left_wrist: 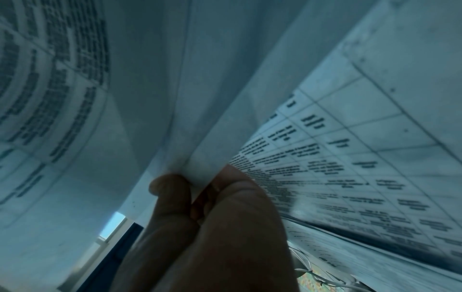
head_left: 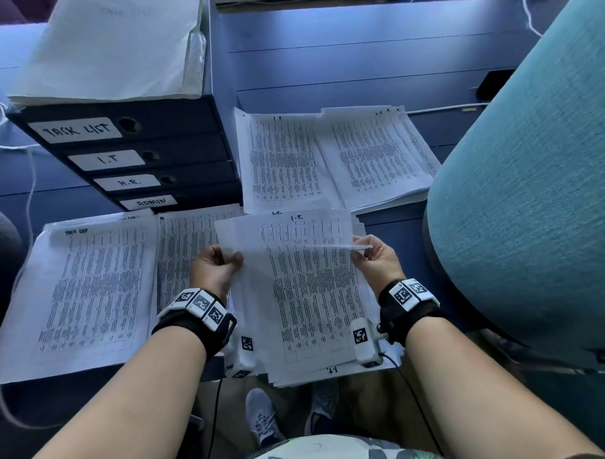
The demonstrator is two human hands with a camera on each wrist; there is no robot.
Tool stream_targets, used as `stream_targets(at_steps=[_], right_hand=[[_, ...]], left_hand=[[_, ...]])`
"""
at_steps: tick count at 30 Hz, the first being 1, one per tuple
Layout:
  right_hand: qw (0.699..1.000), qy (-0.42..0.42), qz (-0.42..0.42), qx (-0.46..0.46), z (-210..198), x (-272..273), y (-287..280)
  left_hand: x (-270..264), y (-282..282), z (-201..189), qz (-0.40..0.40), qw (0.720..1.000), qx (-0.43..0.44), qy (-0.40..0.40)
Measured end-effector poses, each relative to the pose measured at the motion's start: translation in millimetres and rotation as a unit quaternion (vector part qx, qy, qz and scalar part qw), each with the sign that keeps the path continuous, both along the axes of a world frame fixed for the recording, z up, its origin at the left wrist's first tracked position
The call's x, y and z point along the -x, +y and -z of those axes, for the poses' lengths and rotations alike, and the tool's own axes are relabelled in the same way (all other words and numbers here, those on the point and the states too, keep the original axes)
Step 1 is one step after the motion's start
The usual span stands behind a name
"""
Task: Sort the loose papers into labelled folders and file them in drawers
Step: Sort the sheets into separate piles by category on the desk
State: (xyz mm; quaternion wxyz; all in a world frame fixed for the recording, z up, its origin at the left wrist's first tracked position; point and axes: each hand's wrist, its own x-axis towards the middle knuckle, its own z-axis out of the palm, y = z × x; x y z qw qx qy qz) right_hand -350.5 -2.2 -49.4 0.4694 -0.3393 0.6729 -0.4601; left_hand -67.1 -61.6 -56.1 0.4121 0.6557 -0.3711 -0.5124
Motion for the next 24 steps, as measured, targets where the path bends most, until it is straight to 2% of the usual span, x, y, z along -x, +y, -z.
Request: stream_targets(at_steps=[5,8,12,15,17,20,22,24], right_hand=[[0.998,0.059,0.016,0.020,-1.4,-2.2,-2.2],[0.999,0.050,-0.001,-0.006,-3.5,-1.4,-3.6],[0.999,0.045,-0.017,-0.019,-8.2,-5.6,-6.7],[0.998,0.059,0.022,0.004,-12.8,-6.8,-15.5],[0.992,0.081,0.099,0.022,-19.5,-4.8,-22.9],[0.981,0.052,0.181,0.042,-31.6,-0.4,-31.3],[0.986,0.051,0.152,0.038,-32.6,1.0,-35.0],[0.994,0.083,0.073,0.016,-30.9,-3.0,-34.9]], left_hand=[[-5.6,-3.8,7.7,-0.007,0.999,-0.007,-0.035],[-5.1,-3.4,6.7,0.017,0.999,-0.014,-0.049],[12.2,-1.0,-9.8,0.038,0.999,-0.018,0.008],[24.5,-0.5,-30.2,0.014,0.991,-0.083,0.105],[25.3,1.2,-36.6,0.084,0.984,-0.121,0.101],[22.9,8.4,-37.4,0.228,0.961,-0.151,0.030],[23.8,9.6,-35.8,0.241,0.959,-0.148,0.021],[26.8,6.5,-38.8,0.214,0.971,-0.107,0.023]])
